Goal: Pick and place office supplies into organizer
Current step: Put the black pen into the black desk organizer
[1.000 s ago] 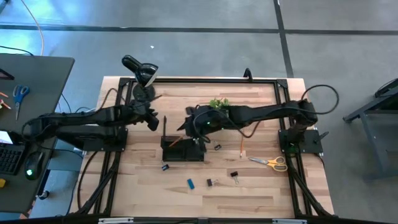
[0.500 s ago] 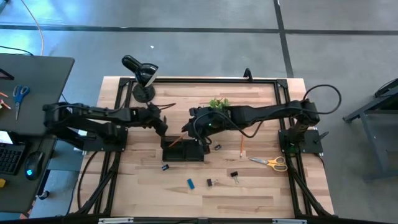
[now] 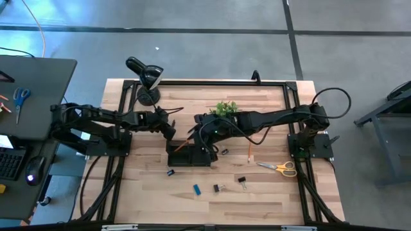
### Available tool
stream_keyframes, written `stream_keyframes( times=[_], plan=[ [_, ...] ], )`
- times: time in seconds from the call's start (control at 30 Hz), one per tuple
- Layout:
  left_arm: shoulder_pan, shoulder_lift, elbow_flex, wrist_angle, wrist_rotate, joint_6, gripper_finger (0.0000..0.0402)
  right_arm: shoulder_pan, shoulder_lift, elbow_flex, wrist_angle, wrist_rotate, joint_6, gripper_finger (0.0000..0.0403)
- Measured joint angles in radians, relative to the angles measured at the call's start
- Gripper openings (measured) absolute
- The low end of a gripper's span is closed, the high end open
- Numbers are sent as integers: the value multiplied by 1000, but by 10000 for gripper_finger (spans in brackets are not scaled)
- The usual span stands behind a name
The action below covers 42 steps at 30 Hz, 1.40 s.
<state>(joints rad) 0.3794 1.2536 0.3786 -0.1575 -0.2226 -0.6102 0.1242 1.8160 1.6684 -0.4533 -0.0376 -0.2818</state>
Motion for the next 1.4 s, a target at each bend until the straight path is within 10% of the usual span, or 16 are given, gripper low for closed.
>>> stream_keyframes(
  times=[1.4],
  plan=[
    [-1,25,-2,81,76,79,106,1,1,0,-90,1,42,150]
  ],
)
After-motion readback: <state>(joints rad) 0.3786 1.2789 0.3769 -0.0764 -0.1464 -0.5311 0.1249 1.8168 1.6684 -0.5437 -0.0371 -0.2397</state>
